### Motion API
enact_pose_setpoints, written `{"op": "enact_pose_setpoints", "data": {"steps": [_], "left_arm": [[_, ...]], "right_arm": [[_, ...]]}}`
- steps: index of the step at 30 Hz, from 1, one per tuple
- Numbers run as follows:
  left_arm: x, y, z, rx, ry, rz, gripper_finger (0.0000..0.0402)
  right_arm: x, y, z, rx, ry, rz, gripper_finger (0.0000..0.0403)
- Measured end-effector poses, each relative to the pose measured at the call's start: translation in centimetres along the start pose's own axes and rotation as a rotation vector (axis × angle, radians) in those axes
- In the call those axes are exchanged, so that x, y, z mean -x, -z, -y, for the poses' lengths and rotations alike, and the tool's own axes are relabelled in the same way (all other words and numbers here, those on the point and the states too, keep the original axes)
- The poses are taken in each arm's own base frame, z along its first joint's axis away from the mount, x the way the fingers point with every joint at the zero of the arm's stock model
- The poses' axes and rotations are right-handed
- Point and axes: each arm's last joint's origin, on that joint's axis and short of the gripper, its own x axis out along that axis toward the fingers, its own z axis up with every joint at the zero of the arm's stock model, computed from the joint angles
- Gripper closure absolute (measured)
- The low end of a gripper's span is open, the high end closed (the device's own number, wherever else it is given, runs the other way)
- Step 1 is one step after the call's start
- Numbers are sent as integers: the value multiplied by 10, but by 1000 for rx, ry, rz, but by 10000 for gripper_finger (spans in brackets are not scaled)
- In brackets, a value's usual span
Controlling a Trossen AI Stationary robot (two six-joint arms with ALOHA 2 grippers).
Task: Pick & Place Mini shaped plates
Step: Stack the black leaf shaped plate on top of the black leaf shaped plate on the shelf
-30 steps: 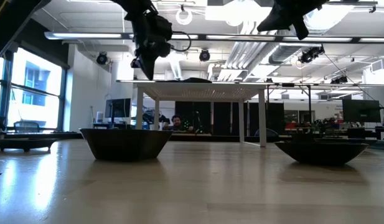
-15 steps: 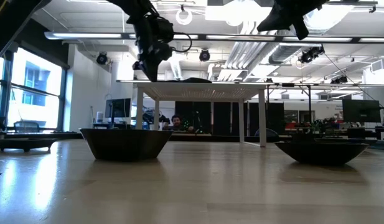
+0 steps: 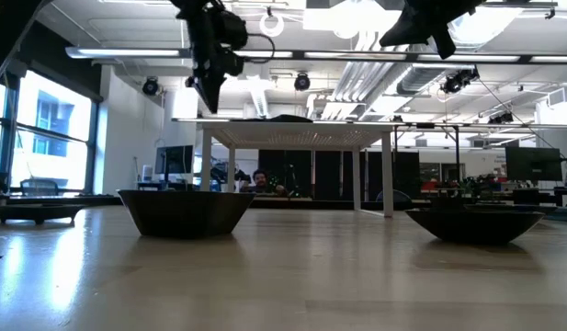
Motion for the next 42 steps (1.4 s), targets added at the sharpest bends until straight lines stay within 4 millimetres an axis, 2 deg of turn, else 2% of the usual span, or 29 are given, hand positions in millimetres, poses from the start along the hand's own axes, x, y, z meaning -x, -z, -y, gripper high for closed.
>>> {"op": "enact_pose_setpoints", "data": {"steps": [6, 12, 20, 29, 42], "left_arm": [[37, 13, 0, 6, -46, 100, 401], [65, 19, 0, 59, -59, 235, 401], [70, 18, 8, 95, -46, 272, 401], [75, 5, 35, 14, -10, 384, 401], [85, -9, 69, -15, 26, 553, 401]], "right_arm": [[0, 0, 0, 0, 3, 2, 399], [0, 0, 0, 0, 4, 2, 401], [0, 0, 0, -6, 8, 3, 397], [0, 1, 1, 4, 11, -6, 397], [0, 4, 2, 4, 23, -36, 397]]}}
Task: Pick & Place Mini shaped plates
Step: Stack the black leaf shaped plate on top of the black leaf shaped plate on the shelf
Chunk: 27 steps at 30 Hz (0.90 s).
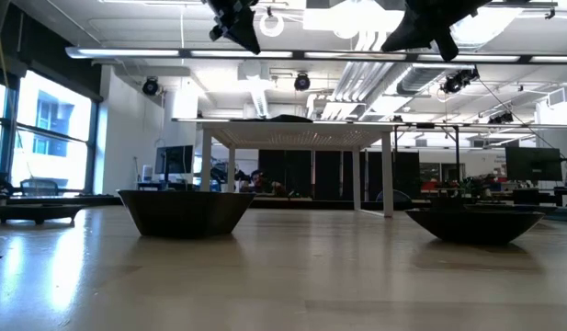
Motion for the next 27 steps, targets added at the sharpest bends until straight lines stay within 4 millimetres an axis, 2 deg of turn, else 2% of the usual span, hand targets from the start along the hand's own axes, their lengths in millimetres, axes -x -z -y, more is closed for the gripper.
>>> {"op": "enact_pose_setpoints", "data": {"steps": [7, 13, 16, 19, 22, 25, 27], "left_arm": [[1, -6, 3, 41, 7, 66, 401], [1, -9, 6, 38, 56, 98, 401], [-10, -9, 16, 29, 81, 146, 401], [-23, 8, 23, 47, 100, 131, 401], [-27, 22, 34, 59, 124, 195, 401], [-36, 46, 38, 87, 140, 175, 401], [-41, 55, 45, 103, 167, 193, 401]], "right_arm": [[0, -3, 0, -27, 18, 38, 400], [0, 0, 0, -13, 7, 6, 397], [0, 1, 1, -6, 6, -13, 400], [0, 2, 1, -4, 7, -18, 401], [0, 2, 1, -4, 6, -18, 398], [0, 2, 1, -3, 3, -20, 397], [0, 2, 1, -1, 5, -24, 399]]}}
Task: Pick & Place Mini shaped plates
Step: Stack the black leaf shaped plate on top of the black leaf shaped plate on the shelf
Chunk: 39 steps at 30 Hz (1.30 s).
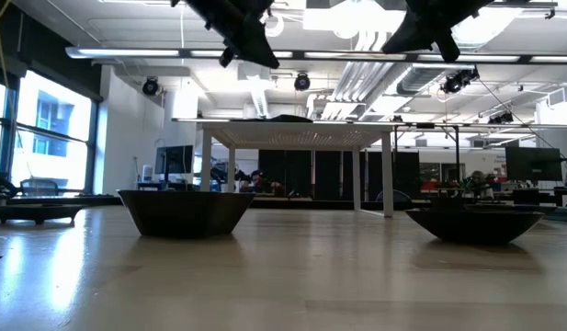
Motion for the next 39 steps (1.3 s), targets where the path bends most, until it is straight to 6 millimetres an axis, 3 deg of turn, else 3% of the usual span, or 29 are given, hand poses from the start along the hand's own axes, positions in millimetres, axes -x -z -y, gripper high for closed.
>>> {"op": "enact_pose_setpoints", "data": {"steps": [10, 15, 39], "left_arm": [[5, 12, 3, 34, 78, -27, 401], [-3, 17, 6, 42, 123, -67, 401], [-1, 9, 9, 34, 161, 7, 401]], "right_arm": [[0, 0, 0, 4, 0, -5, 397], [0, 1, -1, 3, -25, -15, 401], [0, 1, -1, 4, -41, -19, 400]]}}
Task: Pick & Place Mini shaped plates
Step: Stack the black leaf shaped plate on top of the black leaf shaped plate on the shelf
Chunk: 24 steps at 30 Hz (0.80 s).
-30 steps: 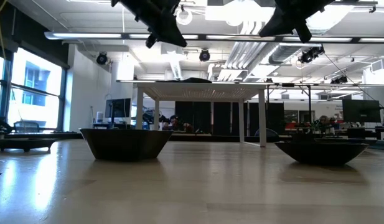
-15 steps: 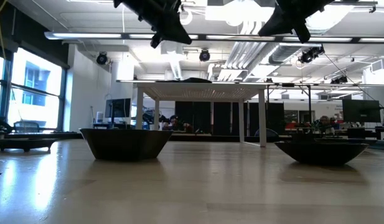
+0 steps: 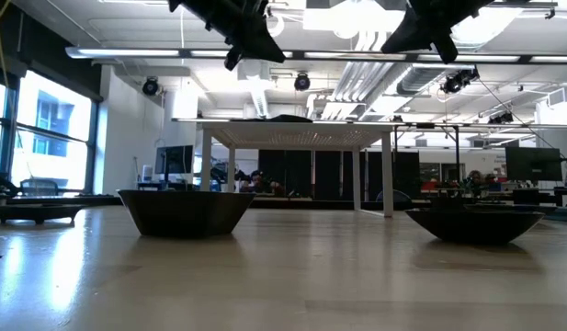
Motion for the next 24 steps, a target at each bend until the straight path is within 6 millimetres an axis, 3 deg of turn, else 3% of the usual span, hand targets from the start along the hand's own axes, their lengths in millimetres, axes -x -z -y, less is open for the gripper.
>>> {"op": "enact_pose_setpoints", "data": {"steps": [6, 15, 24], "left_arm": [[0, 0, 0, 3, 3, -2, 401], [-1, -1, 17, -79, 13, 34, 401], [-3, 6, 16, -28, -16, 31, 401]], "right_arm": [[0, 0, 0, 0, 0, 0, 398], [0, 0, 0, 8, 0, 0, 398], [0, 0, 1, 8, 31, 13, 400]]}}
